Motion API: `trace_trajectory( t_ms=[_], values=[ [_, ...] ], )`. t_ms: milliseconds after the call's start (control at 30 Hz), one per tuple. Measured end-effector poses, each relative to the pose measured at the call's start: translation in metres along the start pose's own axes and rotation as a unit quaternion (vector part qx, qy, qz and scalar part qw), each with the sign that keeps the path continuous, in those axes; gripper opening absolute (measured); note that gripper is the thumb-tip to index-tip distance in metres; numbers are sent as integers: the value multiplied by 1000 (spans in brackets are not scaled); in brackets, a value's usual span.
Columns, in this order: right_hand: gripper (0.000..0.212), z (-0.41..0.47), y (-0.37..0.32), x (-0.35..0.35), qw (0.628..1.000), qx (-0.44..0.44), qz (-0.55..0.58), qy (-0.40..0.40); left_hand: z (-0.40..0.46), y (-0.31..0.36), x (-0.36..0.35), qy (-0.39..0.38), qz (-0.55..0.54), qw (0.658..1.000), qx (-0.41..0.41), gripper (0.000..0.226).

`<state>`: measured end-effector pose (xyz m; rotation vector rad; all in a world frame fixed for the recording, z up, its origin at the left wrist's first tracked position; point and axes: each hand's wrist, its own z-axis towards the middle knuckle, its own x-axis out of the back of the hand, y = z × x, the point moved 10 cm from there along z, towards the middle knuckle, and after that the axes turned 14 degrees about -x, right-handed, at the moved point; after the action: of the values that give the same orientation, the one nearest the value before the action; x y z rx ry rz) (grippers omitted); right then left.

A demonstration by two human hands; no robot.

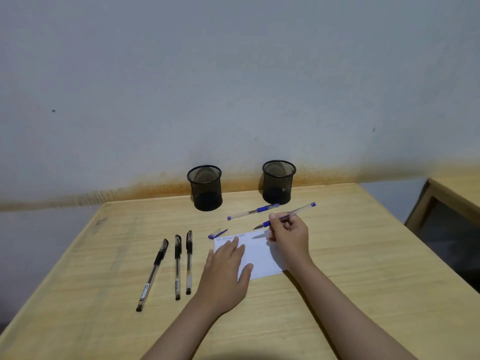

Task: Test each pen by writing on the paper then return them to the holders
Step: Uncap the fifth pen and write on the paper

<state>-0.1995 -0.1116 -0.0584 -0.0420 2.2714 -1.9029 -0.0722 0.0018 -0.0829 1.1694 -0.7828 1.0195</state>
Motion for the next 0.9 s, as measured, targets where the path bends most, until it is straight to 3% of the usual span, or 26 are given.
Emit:
trace_trajectory(
  t_ms=[300, 567, 633, 733, 900],
  values=[
    [13, 1, -16, -7, 994, 77, -74, 21, 1, 1, 2, 2, 0, 1000, 6, 51],
    [8, 22, -9, -43, 988, 13, -143, -61, -2, 5, 3, -16, 5, 1000, 3, 52],
    [17, 24, -4, -41, 987, 20, -150, -51, -2, 7, 4, -21, 12, 1000, 5, 54],
    [30, 28, 0, -37, 988, 29, -148, -38, -3, 7, 1, -49, 32, 998, 19, 57],
    [25, 31, 1, -36, 986, 26, -163, -33, -5, 9, -10, -135, 67, 987, 51, 62]
  ],
)
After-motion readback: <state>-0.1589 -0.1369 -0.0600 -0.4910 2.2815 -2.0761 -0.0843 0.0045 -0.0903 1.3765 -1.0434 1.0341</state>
